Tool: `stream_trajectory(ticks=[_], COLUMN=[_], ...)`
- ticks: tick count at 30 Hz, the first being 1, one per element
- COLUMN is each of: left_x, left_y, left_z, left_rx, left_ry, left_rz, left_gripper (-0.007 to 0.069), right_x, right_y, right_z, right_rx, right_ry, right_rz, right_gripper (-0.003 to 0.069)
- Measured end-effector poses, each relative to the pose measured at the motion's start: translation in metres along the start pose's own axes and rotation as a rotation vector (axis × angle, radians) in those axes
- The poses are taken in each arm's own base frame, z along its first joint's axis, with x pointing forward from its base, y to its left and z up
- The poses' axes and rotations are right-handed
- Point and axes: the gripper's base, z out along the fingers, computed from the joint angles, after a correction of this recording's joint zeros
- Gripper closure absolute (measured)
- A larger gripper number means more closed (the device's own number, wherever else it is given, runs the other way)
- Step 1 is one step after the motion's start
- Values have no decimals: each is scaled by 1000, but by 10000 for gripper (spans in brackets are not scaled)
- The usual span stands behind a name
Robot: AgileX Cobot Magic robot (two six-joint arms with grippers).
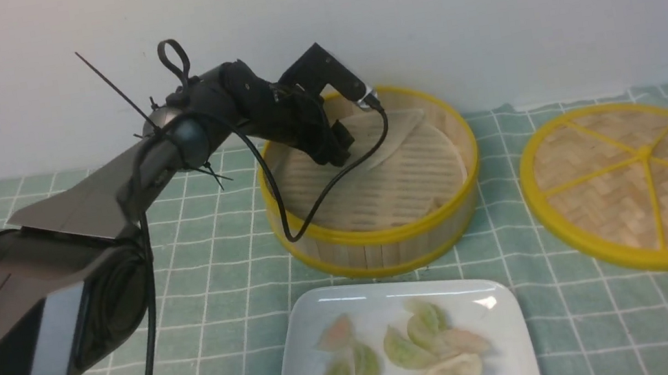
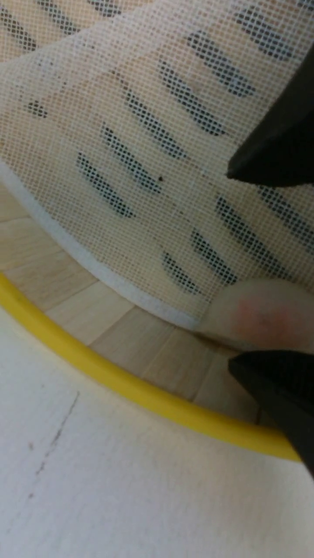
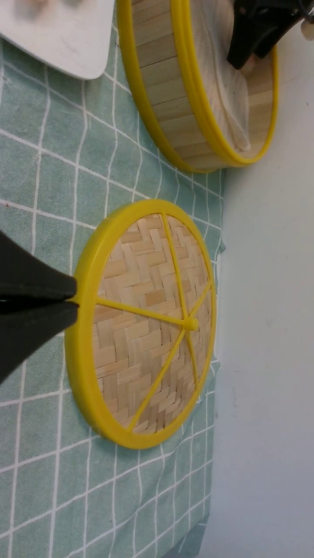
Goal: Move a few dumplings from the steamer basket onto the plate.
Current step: Use the left arm to grab a dumpling from the steamer, then use the left arm to put the dumpling into the plate
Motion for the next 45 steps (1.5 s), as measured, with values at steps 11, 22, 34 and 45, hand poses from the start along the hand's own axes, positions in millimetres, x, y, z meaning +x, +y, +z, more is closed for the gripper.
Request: stream_trajectory(ticks=[11,22,34,45], left_x=[-4,-61,-67,-93], left_y=[-1,7,-11,-19], left_z=[-6,-81,-131,-208], left_rx=[18,35,246,193], left_ry=[69,37,248,220], left_rz=[90,-24,-56,-300], left_gripper=[469,469,469,469], right_x=[0,0,0,0], right_y=[0,0,0,0], right_z=[0,0,0,0], right_rx=[0,0,0,0], right_ry=[0,0,0,0], right_rz=[0,0,0,0], right_gripper=[673,673,673,673])
